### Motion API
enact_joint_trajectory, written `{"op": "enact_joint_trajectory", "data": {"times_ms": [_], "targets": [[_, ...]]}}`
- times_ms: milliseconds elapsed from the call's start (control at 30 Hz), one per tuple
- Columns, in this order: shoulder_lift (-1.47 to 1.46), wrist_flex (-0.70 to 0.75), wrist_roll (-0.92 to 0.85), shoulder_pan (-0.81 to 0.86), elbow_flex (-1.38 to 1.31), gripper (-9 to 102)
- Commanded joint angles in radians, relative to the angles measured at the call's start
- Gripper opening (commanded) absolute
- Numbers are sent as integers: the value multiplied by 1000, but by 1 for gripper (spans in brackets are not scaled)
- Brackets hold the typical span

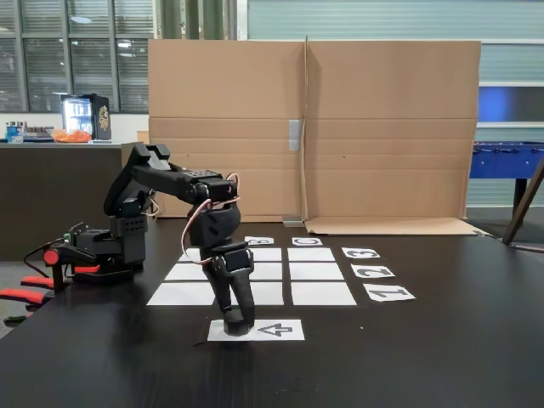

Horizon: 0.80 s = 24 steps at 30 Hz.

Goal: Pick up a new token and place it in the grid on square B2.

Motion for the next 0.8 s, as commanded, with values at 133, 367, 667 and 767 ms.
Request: {"op": "enact_joint_trajectory", "data": {"times_ms": [133,367,667,767], "targets": [[-2,5,-6,-17,-38,24],[-5,5,0,-18,-38,23],[-3,-3,8,-17,-38,19],[0,-6,12,-14,-38,18]]}}
